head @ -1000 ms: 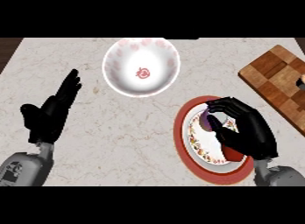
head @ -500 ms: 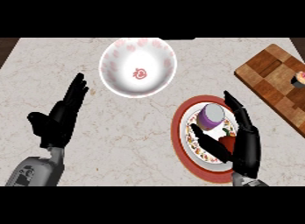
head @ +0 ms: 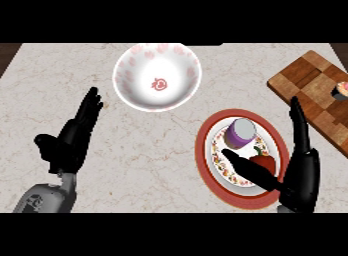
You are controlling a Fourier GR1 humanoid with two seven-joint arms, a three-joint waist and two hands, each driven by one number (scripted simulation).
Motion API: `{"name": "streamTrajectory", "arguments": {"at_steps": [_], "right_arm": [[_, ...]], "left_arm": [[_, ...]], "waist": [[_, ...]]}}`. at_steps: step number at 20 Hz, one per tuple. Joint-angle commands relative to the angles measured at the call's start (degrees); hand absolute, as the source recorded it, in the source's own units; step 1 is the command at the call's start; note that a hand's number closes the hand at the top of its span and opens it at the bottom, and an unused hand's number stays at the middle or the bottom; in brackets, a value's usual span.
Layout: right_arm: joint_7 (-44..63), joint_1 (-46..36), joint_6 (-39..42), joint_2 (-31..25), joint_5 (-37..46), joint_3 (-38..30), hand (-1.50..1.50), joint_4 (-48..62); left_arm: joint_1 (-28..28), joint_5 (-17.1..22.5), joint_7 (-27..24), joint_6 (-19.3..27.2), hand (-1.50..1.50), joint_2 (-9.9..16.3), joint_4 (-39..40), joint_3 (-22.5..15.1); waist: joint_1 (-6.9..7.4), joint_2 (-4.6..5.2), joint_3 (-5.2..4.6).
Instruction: Pick the can from the plate and place it in the bowl
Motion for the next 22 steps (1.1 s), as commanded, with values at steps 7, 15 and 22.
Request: {"name": "streamTrajectory", "arguments": {"at_steps": [7, 15, 22], "right_arm": [[34.96, -9.4, 24.98, -2.31, 5.86, -5.2, -1.5, -10.85], [38.28, -12.3, 30.35, 1.37, 2.39, -4.92, -1.5, -0.22], [30.22, -2.6, 29.37, 4.45, 1.76, -3.93, -1.5, -3.8]], "left_arm": [[0.54, -0.78, -2.87, -1.33, 0.0, -0.91, 2.21, 0.89], [0.39, -2.38, -2.32, -1.65, 0.0, -3.2, 0.98, -0.03], [1.07, -3.11, -2.06, -5.1, 0.0, -2.95, 2.05, 3.83]], "waist": [[0.23, 0.19, 0.08], [0.71, 0.3, 0.2], [0.51, 0.26, 0.21]]}}
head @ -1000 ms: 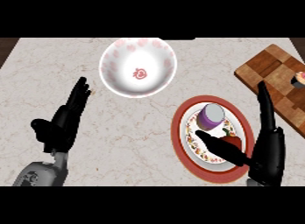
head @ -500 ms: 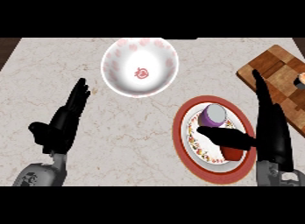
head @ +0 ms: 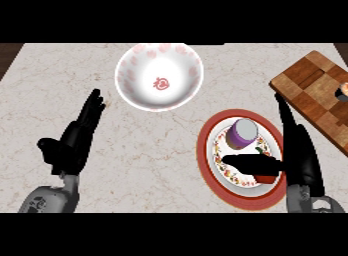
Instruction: Pick the can from the plate and place it in the bowl
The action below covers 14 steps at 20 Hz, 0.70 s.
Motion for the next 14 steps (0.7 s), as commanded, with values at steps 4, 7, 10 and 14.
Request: {"name": "streamTrajectory", "arguments": {"at_steps": [4, 7, 10, 14], "right_arm": [[-7.0, 3.34, 0.38, 2.64, -2.58, -3.01, -1.5, -0.2], [-7.45, 2.97, 2.47, 2.61, -4.47, -4.62, -1.5, -2.25], [-12.07, 3.6, -1.71, 6.38, -3.81, -2.54, -1.5, 0.76], [-12.48, 7.02, -1.93, 7.97, -3.78, -1.72, -1.5, -2.54]], "left_arm": [[-1.48, -2.67, 1.08, -0.86, 0.0, -2.51, -0.02, 1.33], [-2.04, -2.89, 2.0, -1.84, 0.0, -2.1, 0.6, 2.95], [-0.16, -4.14, -0.55, -0.6, 0.0, -4.68, 0.7, 1.22], [2.06, -3.23, 0.42, -3.82, 0.0, -2.68, -2.23, 3.6]], "waist": [[-0.05, 0.01, 0.01], [-0.04, -0.01, 0.01], [0.04, 0.0, 0.01], [0.04, -0.04, 0.01]]}}
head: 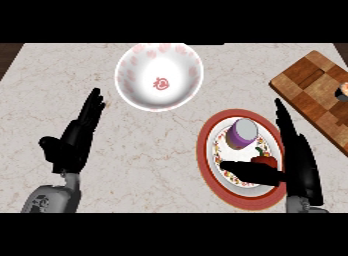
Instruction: Pick the can from the plate and place it in the bowl
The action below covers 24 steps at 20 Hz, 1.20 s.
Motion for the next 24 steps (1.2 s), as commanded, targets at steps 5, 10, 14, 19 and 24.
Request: {"name": "streamTrajectory", "arguments": {"at_steps": [5, 10, 14, 19, 24], "right_arm": [[-8.8, 3.67, -2.58, 3.9, -2.55, -0.52, -1.5, 6.24], [-10.31, -1.44, -1.46, 3.6, -5.75, -5.65, -1.5, 12.23], [-14.08, -1.08, -7.16, 4.37, -5.64, -1.71, -1.5, 16.22], [-18.2, 0.15, -8.4, 4.38, -4.98, -1.95, -1.5, 21.1], [-10.38, 0.28, -6.62, 3.18, 1.77, -2.4, -1.5, 20.17]], "left_arm": [[-1.07, -1.57, 2.7, -0.59, 0.0, -1.47, -1.1, 1.44], [1.32, -4.71, 3.18, 0.57, 0.0, -3.87, -4.02, -0.93], [-2.84, -2.36, 0.52, -2.56, 0.0, -3.74, 2.39, 2.72], [3.3, -3.7, -3.17, -3.35, 0.0, -3.93, 0.16, 1.79], [-3.04, -5.04, 4.51, -1.37, 0.0, -4.22, -1.42, 2.43]], "waist": [[0.01, 0.0, 0.0], [0.13, 0.01, 0.0], [0.01, 0.05, 0.0], [0.16, 0.04, 0.0], [-0.03, -0.01, -0.01]]}}
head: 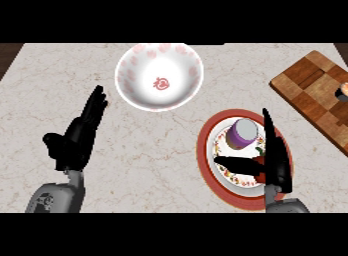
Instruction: Pick the can from the plate and place it in the bowl
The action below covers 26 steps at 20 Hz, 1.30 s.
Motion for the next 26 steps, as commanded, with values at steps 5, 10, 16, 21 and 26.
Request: {"name": "streamTrajectory", "arguments": {"at_steps": [5, 10, 16, 21, 26], "right_arm": [[-2.18, -0.56, 1.56, 0.31, 1.68, 0.09, -1.5, 6.63], [-5.58, -5.17, 7.02, -3.04, 0.47, 0.33, 1.5, 9.51], [-5.65, -8.61, 5.6, 0.25, 6.5, 4.02, 1.5, 13.39], [-7.84, -9.19, 6.93, -0.69, 2.97, 1.71, 1.5, 12.62], [-22.2, -12.84, 25.04, 0.9, -2.63, 20.62, 1.5, 12.09]], "left_arm": [[0.24, -0.77, 0.07, -0.99, 0.0, -0.69, -0.44, 0.66], [0.36, 0.37, -2.55, -2.02, 0.0, -0.36, 2.45, 2.24], [1.38, -1.92, 0.82, 0.05, 0.0, -2.6, -1.94, -0.51], [2.67, 2.31, -4.19, -5.75, 0.0, 1.93, 1.01, 5.0], [0.83, -0.71, -1.26, -3.26, 0.0, -2.42, 0.09, -0.85]], "waist": [[0.0, -0.01, 0.0], [0.07, 0.02, -0.01], [0.11, -0.03, 0.0], [0.06, -0.01, -0.01], [4.03, 0.33, 0.09]]}}
